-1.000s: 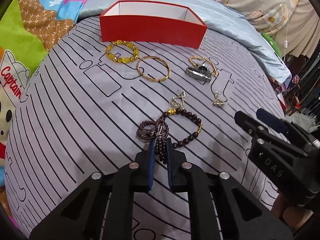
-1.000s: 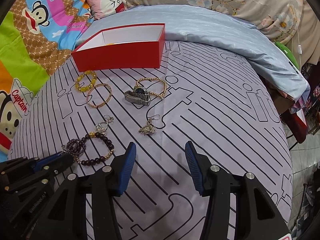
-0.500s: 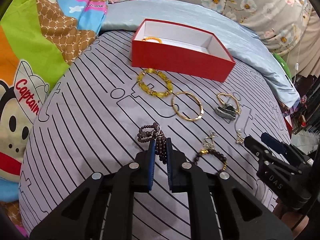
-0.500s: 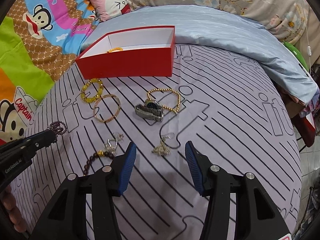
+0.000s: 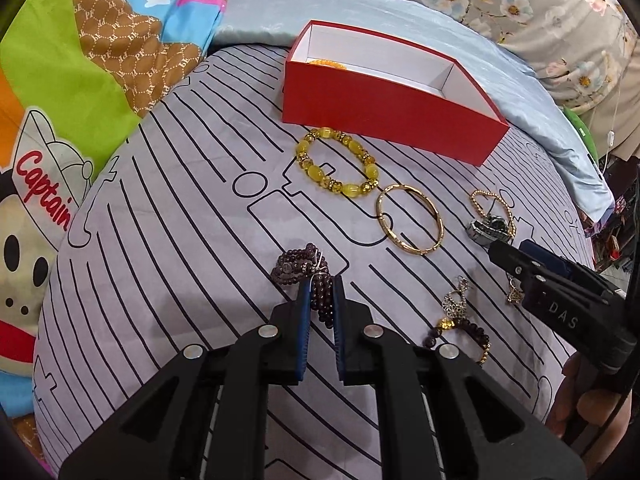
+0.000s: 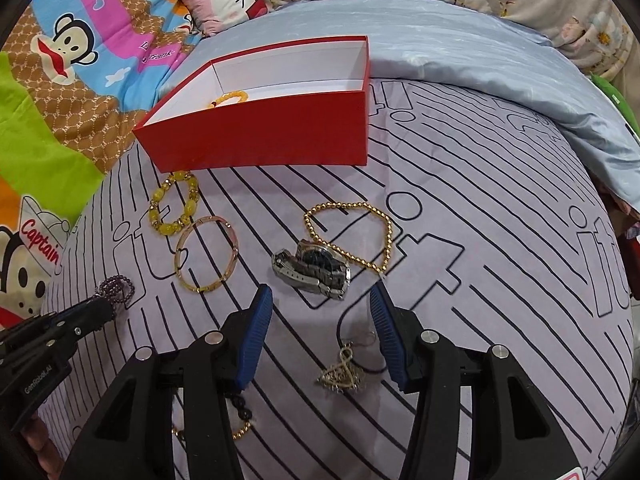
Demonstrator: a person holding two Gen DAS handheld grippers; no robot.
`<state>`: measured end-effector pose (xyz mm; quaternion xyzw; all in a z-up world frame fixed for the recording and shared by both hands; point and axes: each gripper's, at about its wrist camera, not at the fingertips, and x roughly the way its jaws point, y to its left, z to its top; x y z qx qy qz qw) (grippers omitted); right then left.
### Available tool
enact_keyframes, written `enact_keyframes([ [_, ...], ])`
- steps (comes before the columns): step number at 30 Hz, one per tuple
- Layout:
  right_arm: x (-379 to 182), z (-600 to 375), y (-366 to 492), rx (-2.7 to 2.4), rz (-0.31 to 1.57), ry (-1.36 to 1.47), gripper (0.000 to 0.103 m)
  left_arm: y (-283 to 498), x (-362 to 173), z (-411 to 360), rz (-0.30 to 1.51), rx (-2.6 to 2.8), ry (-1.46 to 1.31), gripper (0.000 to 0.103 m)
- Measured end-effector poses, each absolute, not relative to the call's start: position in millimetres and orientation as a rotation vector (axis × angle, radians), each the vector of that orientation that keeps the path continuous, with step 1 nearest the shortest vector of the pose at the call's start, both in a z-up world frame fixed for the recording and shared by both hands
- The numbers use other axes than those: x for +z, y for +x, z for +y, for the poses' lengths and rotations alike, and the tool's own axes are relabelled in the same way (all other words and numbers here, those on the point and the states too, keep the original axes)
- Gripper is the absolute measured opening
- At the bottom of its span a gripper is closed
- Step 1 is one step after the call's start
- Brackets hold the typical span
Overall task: Organize jewelry
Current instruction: 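Lower right tool onto the silver watch and close on it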
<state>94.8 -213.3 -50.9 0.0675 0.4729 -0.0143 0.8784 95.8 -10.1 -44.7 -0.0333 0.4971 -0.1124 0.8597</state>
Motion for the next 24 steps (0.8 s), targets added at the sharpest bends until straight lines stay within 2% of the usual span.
enact_keyframes([
  [6, -54.2, -212.8, 104.0, -0.021, 0.983, 0.144, 0.049, 100.5, -50.3, -9.3, 1.052, -0.231, -0.070, 0.010],
  [17, -58.2, -210.2, 106.4, 0.004, 0.997, 0.159, 0.020, 101.3, -54.8, -8.6, 1.061, -0.225, -0.073, 0.010],
  [24, -58.7, -203.0, 101.5, 0.020, 1.003, 0.155, 0.018, 100.4, -54.8, -8.9, 1.061, -0.225, -0.075, 0.010],
])
